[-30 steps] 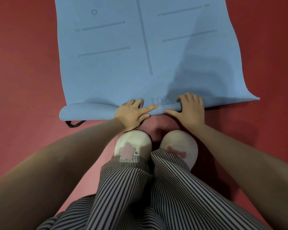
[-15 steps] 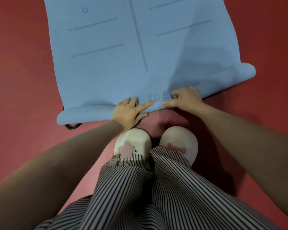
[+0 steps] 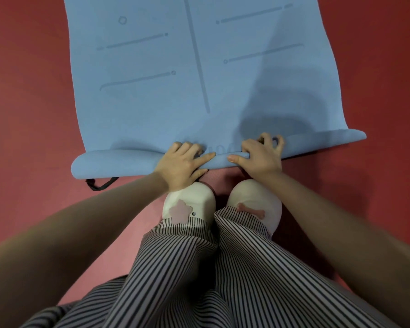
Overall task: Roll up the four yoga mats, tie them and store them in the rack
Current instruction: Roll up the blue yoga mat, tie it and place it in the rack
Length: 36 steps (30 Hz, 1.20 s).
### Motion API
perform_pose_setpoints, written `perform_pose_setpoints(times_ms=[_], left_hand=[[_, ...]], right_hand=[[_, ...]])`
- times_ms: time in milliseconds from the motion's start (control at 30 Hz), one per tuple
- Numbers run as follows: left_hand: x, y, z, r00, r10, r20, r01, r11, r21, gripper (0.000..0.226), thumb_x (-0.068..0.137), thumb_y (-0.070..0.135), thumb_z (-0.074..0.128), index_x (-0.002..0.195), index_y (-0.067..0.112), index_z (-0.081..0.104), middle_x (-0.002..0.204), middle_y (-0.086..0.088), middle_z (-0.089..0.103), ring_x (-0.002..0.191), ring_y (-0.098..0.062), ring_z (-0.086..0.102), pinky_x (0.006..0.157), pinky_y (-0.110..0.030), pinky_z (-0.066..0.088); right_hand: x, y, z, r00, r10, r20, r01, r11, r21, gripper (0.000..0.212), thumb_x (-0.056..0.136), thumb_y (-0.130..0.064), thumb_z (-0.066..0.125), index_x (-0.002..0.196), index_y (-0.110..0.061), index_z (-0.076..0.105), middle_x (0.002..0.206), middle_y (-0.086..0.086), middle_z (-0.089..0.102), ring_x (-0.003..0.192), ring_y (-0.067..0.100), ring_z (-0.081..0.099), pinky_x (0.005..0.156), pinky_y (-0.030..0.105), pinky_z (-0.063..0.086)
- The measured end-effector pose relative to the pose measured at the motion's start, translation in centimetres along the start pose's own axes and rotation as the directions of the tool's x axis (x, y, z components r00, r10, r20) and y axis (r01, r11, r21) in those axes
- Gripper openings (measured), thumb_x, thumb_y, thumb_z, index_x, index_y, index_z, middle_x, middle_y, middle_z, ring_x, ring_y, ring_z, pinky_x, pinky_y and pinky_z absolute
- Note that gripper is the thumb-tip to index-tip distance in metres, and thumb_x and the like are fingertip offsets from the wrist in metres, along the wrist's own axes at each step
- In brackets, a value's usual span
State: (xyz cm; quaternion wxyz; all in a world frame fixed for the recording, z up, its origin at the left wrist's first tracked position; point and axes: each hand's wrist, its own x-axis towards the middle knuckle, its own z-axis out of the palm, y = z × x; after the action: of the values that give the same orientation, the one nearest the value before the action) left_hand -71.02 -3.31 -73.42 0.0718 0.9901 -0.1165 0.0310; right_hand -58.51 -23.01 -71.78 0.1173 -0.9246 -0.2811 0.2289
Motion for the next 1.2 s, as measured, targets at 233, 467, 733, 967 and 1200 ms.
perform_pose_setpoints(times_ms=[233, 467, 733, 967, 1200], left_hand=[[0.9, -0.5, 0.1, 0.987, 0.056, 0.152, -0.034, 0.989, -0.147, 0.053, 0.092, 0.046, 0.038, 0.141, 0.027, 0.041, 0.090, -0.004, 0.051, 0.079, -0.019, 0.043, 0.074, -0.029, 0.038], [1.2, -0.4, -0.1, 0.961, 0.022, 0.275, 0.023, 0.987, -0.159, 0.053, 0.094, 0.050, 0.024, 0.145, 0.037, 0.030, 0.097, -0.008, 0.053, 0.085, -0.027, 0.051, 0.080, -0.038, 0.044], [1.2, -0.3, -0.2, 0.962, 0.014, 0.274, 0.033, 0.985, -0.169, 0.050, 0.093, 0.052, 0.021, 0.142, 0.042, 0.018, 0.098, -0.009, 0.053, 0.087, -0.028, 0.050, 0.081, -0.039, 0.042], [0.7, -0.3, 0.5, 0.987, 0.029, 0.156, -0.009, 0.992, -0.125, 0.051, 0.094, 0.048, 0.031, 0.143, 0.035, 0.038, 0.092, -0.007, 0.053, 0.080, -0.026, 0.050, 0.074, -0.037, 0.047], [1.6, -0.3, 1.0, 0.988, 0.154, -0.022, -0.154, 0.988, -0.011, 0.051, 0.089, 0.038, 0.040, 0.130, 0.014, 0.058, 0.097, -0.008, 0.061, 0.086, -0.022, 0.039, 0.074, -0.033, 0.030]], right_hand=[[2.0, -0.4, -1.0, 0.999, 0.001, 0.049, -0.003, 0.999, 0.046, 0.036, 0.076, -0.058, 0.065, 0.084, -0.024, 0.056, 0.095, -0.008, 0.041, 0.108, 0.016, 0.044, 0.085, 0.031, 0.016], [0.7, 1.9, -1.5, 0.989, -0.120, -0.082, 0.135, 0.968, 0.210, 0.050, 0.071, -0.059, 0.065, 0.078, -0.010, 0.061, 0.085, 0.001, 0.054, 0.090, 0.021, 0.049, 0.084, 0.028, 0.027], [-1.0, 3.5, -1.2, 0.973, 0.023, -0.229, -0.028, 0.999, -0.019, 0.069, 0.056, -0.082, 0.041, 0.065, -0.014, 0.050, 0.073, -0.002, 0.046, 0.084, 0.024, 0.047, 0.083, 0.029, 0.022], [1.5, 3.7, -2.6, 0.994, -0.041, 0.106, 0.039, 0.999, 0.019, 0.068, 0.065, -0.079, 0.052, 0.051, -0.014, 0.040, 0.055, -0.004, 0.041, 0.072, 0.020, 0.045, 0.071, 0.030, 0.022], [1.8, 2.3, -2.6, 0.988, 0.151, 0.017, -0.150, 0.986, -0.072, 0.056, 0.073, -0.071, 0.056, 0.058, -0.018, 0.050, 0.070, -0.005, 0.051, 0.090, 0.019, 0.043, 0.079, 0.034, 0.021]])
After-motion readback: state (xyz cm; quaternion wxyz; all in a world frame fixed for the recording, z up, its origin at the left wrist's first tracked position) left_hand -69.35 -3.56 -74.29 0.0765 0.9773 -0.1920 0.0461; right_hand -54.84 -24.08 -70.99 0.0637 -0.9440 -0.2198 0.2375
